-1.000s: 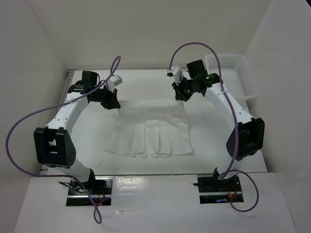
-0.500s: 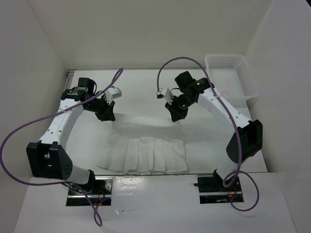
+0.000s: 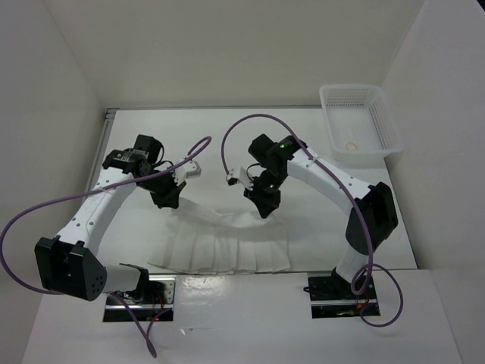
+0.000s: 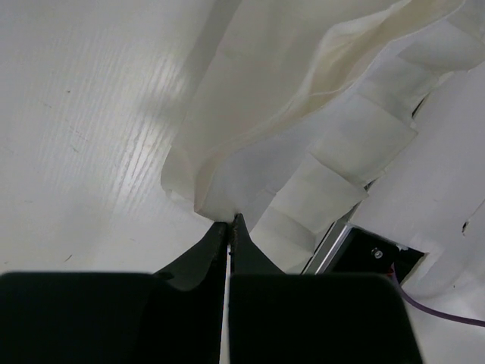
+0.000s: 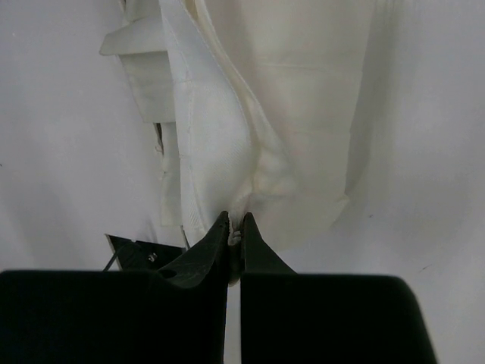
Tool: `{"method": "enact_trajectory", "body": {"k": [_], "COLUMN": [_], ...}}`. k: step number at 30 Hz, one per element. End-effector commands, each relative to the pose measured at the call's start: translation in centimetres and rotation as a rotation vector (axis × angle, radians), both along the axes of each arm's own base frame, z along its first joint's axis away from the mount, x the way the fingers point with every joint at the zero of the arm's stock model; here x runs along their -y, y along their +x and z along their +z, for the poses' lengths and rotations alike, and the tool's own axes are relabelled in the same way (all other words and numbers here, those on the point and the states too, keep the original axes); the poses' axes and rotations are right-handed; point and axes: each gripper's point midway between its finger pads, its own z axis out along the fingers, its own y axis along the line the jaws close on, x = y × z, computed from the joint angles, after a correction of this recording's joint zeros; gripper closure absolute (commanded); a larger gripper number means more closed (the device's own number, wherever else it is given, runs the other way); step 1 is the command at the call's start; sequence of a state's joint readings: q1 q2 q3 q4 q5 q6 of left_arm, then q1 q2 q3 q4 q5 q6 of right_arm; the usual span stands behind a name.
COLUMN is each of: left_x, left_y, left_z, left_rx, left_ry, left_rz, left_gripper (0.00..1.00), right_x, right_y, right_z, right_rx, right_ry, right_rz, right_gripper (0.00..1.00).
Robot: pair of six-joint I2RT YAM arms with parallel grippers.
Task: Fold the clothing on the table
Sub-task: Fold the skirt
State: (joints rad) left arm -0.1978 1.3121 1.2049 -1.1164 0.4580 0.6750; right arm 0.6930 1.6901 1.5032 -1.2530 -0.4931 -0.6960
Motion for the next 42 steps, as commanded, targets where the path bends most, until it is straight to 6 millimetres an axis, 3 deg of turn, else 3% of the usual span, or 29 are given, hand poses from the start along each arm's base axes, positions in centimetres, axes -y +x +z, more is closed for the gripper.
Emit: {"method": "enact_trajectory", "body": {"k": [1, 3, 6, 7, 9, 11, 12, 14, 16, 19, 20, 21, 27, 32, 34, 35, 36, 38, 40, 41, 42], "left_x": [-0.4, -0.8, -1.2, -1.5, -1.9, -2.3, -2.9, -2.9, -3.1, -3.1, -3.4, -3.3, -3.5, -3.7, -3.5, -3.4, -3.4, -3.5, -3.5, -3.5, -3.7], "left_y": [0.6, 2.0, 4.8, 6.4, 8.4, 11.2, 12.4, 15.0, 17.1, 20.4, 21.4, 22.7, 26.4, 25.7, 24.1, 23.2, 21.9, 19.5, 17.2, 15.6, 14.0], "left_z": [0.4, 0.2, 0.7, 1.1, 1.1, 2.4, 1.8, 3.2, 2.6, 3.7, 3.2, 4.7, 6.5, 8.2, 7.5, 8.6, 8.1, 7.2, 5.9, 6.0, 4.4], "left_rx": [0.049, 0.093, 0.151, 0.191, 0.198, 0.264, 0.252, 0.307, 0.295, 0.321, 0.307, 0.352, 0.418, 0.454, 0.435, 0.469, 0.445, 0.41, 0.357, 0.344, 0.303], "left_ry": [0.012, 0.036, 0.043, 0.042, 0.043, 0.024, 0.035, 0.01, 0.008, -0.013, -0.012, -0.027, -0.058, -0.068, -0.064, -0.068, -0.059, -0.038, -0.019, -0.02, -0.001], "left_rz": [0.043, 0.091, 0.167, 0.199, 0.259, 0.306, 0.347, 0.377, 0.418, 0.45, 0.466, 0.467, 0.513, 0.486, 0.45, 0.409, 0.386, 0.351, 0.316, 0.302, 0.283], "left_gripper": [1.0, 1.0, 1.0, 1.0, 1.0, 1.0, 1.0, 1.0, 1.0, 1.0, 1.0, 1.0, 1.0, 1.0, 1.0, 0.97, 0.94, 0.92, 0.91, 0.91, 0.91], "right_x": [0.4, 0.4, 1.9, 3.3, 4.4, 6.1, 6.3, 8.1, 8.7, 9.9, 10.3, 10.9, 11.5, 10.9, 10.3, 10.6, 10.6, 10.5, 10.5, 10.3, 10.0], "right_y": [0.4, 2.7, 7.8, 10.1, 12.8, 16.8, 18.8, 21.5, 24.2, 27.4, 28.8, 30.0, 34.2, 33.9, 32.0, 31.2, 29.6, 27.4, 24.3, 22.9, 21.7], "right_z": [-0.6, -1.0, -0.8, -0.5, 0.3, 1.1, 2.2, 2.8, 4.1, 6.0, 6.0, 7.2, 10.1, 11.9, 12.0, 11.3, 11.8, 10.5, 10.0, 8.9, 8.5], "right_rx": [0.001, 0.066, 0.225, 0.295, 0.381, 0.505, 0.583, 0.671, 0.769, 0.881, 0.911, 0.946, 1.081, 1.073, 1.023, 1.0, 0.983, 0.926, 0.865, 0.824, 0.804], "right_ry": [-0.033, -0.028, -0.043, -0.073, -0.081, -0.11, -0.091, -0.129, -0.108, -0.12, -0.122, -0.119, -0.106, -0.057, -0.049, -0.069, -0.076, -0.107, -0.136, -0.152, -0.161], "right_rz": [-0.033, -0.096, -0.224, -0.28, -0.349, -0.437, -0.474, -0.534, -0.577, -0.629, -0.657, -0.688, -0.792, -0.797, -0.753, -0.745, -0.71, -0.644, -0.551, -0.523, -0.467], "right_gripper": [1.0, 1.0, 1.0, 1.0, 1.0, 1.0, 1.0, 1.0, 1.0, 1.0, 1.0, 1.0, 1.0, 1.0, 1.0, 1.0, 0.97, 0.86, 0.84, 0.87, 0.87]}}
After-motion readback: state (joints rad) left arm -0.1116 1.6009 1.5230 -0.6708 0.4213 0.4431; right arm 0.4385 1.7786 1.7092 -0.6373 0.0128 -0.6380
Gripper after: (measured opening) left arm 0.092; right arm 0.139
